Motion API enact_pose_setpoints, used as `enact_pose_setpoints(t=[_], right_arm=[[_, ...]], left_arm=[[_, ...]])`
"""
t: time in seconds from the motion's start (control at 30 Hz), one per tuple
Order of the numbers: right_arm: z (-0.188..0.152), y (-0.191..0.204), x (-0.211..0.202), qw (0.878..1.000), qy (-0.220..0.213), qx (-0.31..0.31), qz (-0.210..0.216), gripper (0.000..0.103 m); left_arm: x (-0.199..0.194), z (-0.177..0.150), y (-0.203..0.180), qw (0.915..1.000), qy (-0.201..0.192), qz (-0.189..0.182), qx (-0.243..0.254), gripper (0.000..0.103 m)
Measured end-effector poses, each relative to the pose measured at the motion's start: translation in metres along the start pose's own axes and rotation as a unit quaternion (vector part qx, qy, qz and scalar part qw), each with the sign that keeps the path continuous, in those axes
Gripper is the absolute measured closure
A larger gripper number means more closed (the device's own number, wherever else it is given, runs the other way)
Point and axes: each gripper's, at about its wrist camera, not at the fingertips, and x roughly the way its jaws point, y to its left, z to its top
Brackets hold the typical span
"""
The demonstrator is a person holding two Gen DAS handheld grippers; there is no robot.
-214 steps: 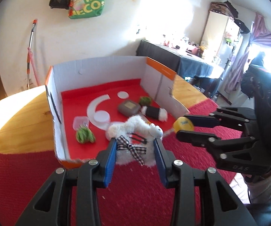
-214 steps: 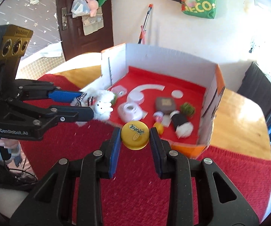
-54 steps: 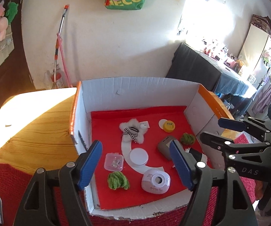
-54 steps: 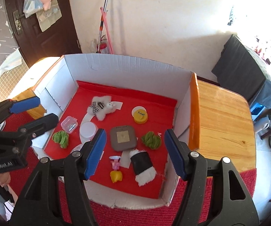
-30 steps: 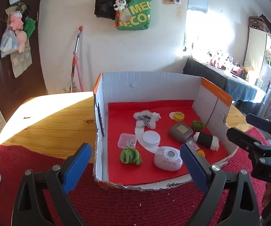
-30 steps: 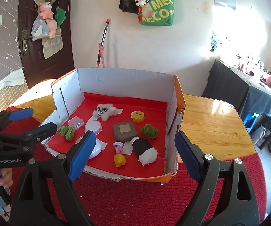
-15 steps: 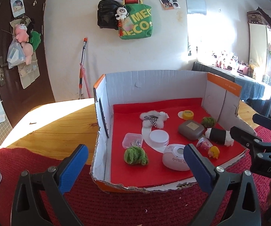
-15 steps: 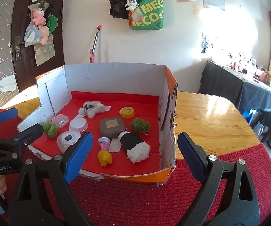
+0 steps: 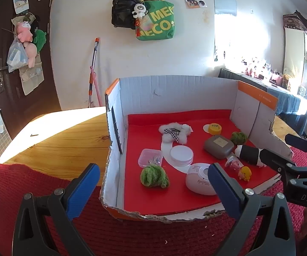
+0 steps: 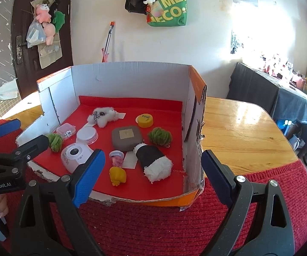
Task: Organize objects
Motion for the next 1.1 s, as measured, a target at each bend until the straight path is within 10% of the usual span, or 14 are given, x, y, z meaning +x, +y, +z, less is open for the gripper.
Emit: enact_pose_setpoints(t=[1.1], right_arm=[[-0.0016, -0.005, 0.0024, 1.0, 0.011, 0.015, 0.005, 0.008]], left_arm=[[-0.0011, -0.003, 0.0006, 1.0, 0.0, 0.0, -0.005, 0.0]])
